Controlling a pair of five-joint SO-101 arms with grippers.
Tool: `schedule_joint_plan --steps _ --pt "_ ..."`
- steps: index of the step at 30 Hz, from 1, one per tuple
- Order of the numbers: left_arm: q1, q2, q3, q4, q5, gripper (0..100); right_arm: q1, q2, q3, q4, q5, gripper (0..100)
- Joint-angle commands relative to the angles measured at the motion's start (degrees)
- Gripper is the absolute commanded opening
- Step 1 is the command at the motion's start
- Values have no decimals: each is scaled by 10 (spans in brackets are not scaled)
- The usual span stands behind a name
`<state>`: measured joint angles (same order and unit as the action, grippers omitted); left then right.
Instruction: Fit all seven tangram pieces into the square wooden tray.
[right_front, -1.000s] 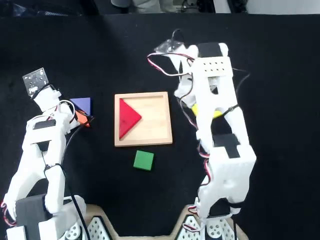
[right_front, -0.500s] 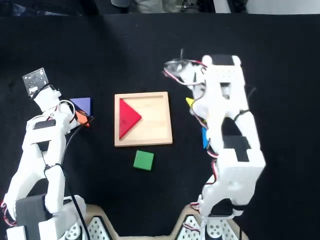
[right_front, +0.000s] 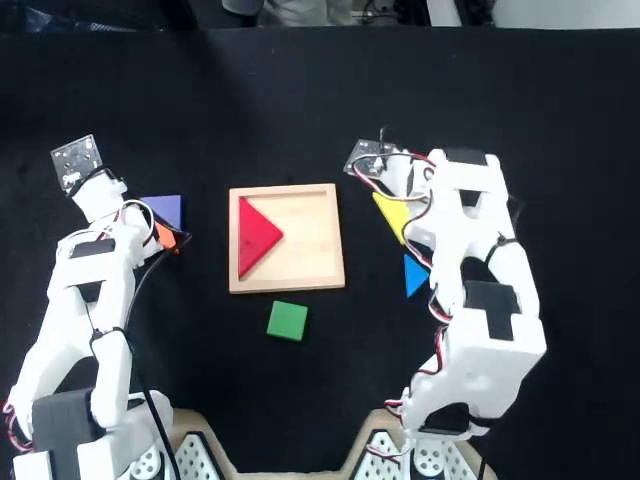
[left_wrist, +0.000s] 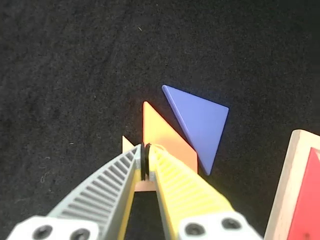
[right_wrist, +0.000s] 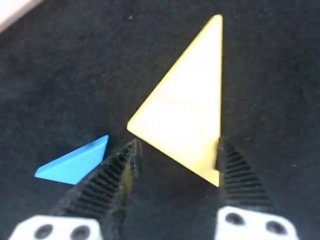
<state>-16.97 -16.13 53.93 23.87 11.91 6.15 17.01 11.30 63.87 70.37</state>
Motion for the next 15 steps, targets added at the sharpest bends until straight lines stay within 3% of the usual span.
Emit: schedule_joint_plan --steps 1,7,15 --pt "7 -3 -11 -11 -7 51 2 -32 0 -4 -13 292" --pt "7 -3 -12 -11 -7 51 -62 -50 0 77 -9 258" --pt "7 -3 -11 -11 -7 51 -61 -45 15 32 -12 254"
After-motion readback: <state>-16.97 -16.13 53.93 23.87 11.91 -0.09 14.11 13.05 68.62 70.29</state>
